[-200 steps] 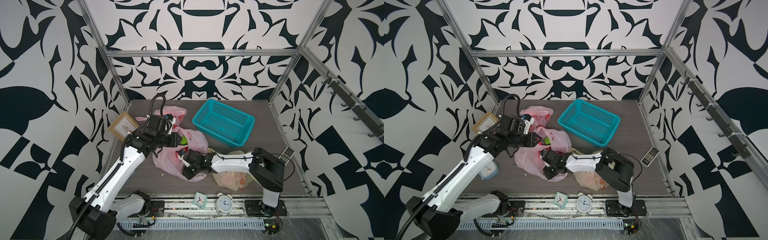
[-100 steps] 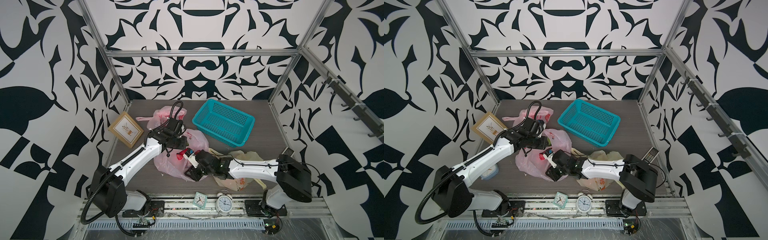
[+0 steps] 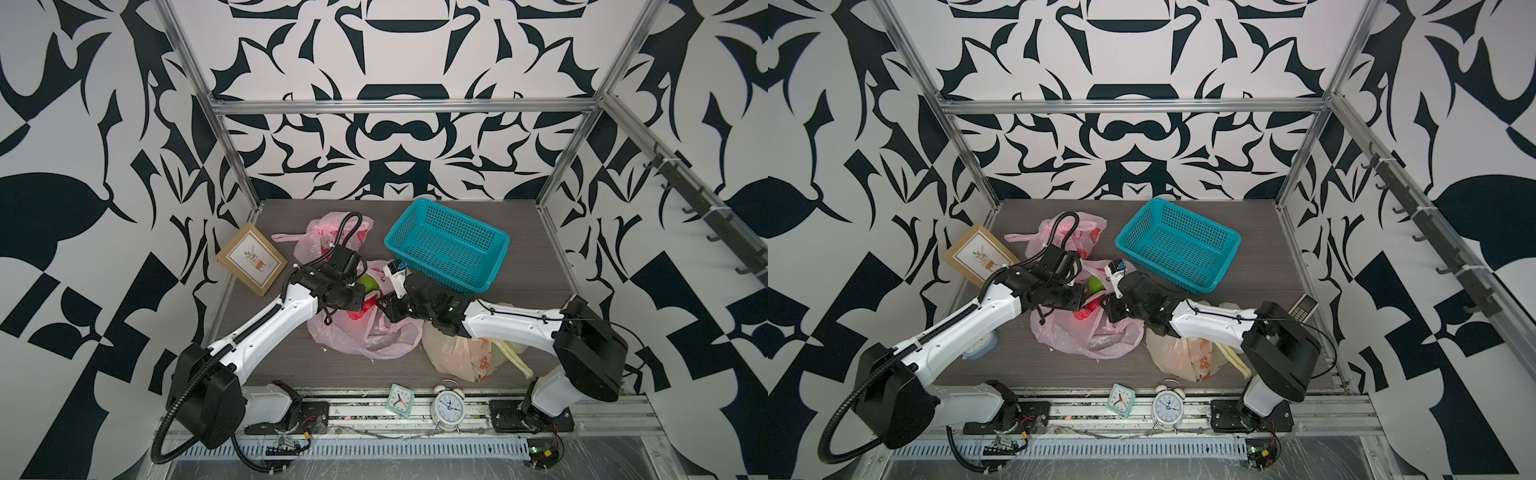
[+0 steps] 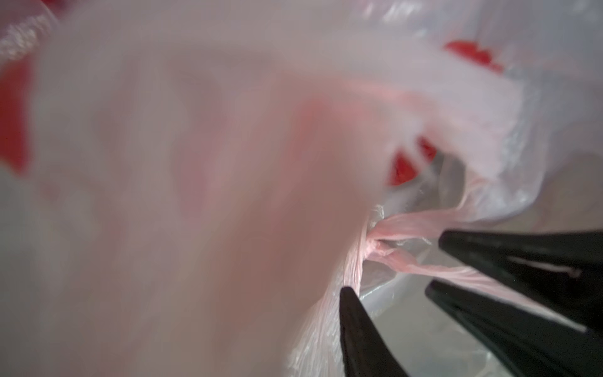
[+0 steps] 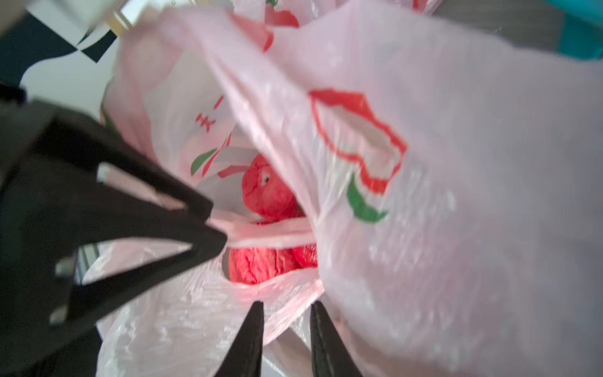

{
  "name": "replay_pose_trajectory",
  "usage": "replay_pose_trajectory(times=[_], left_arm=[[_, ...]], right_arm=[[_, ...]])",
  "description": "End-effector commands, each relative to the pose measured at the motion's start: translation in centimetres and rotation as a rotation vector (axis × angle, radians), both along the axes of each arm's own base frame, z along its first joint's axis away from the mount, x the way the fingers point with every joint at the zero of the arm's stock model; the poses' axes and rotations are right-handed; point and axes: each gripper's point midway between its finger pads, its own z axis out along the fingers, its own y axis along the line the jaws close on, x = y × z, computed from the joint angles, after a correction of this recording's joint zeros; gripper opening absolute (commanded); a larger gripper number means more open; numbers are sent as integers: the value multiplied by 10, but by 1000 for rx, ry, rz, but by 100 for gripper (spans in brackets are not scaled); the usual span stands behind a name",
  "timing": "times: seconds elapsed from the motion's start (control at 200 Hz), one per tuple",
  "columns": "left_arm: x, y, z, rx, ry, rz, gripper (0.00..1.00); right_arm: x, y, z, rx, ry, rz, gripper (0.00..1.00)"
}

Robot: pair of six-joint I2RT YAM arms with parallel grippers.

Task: Untie the knot of a plastic bag & take out the apple
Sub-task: Untie the plastic bag at the center of the board, then pick up the apple from the plastic bag.

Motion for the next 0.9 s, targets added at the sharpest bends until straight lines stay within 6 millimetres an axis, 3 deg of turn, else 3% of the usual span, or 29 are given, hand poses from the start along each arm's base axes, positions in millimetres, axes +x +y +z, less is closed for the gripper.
replay_pose_trajectory(times=[0.0, 0.16, 0.435, 0.71, 0.895], left_arm=[[-19, 10, -16, 30, 82, 8, 34], [-28, 6, -23, 10, 132, -10, 34], [-46, -2, -29, -43, 215, -51, 31], [-55, -1, -35, -53, 243, -63, 32], [-56, -2, -37, -66, 253, -73, 34]], right_arm=[[12, 20, 29, 72, -41, -14, 27], [31, 18, 25, 17, -67, -87, 28], [64, 12, -2, -176, -87, -176, 37], [79, 29, -15, -243, -85, -124, 61], [90, 37, -25, -269, -93, -107, 65]])
